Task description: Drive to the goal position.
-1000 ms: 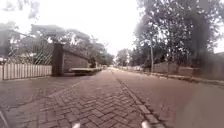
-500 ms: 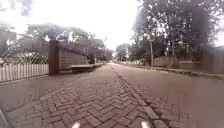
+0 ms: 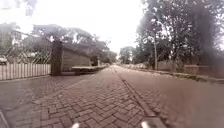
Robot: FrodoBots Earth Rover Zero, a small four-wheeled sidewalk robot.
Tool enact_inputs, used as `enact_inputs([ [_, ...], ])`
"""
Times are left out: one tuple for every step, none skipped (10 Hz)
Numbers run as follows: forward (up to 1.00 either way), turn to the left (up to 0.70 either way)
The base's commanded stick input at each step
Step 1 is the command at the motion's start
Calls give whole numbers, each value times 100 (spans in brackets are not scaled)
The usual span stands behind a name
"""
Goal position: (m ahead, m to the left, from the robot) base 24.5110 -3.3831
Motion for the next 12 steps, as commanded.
enact_inputs([
  [50, 1],
  [50, 4],
  [50, 11],
  [50, 14],
  [50, 7],
  [50, 0],
  [50, 11],
  [50, 13],
  [50, 7],
  [50, 17],
  [50, 25],
  [50, 26],
])
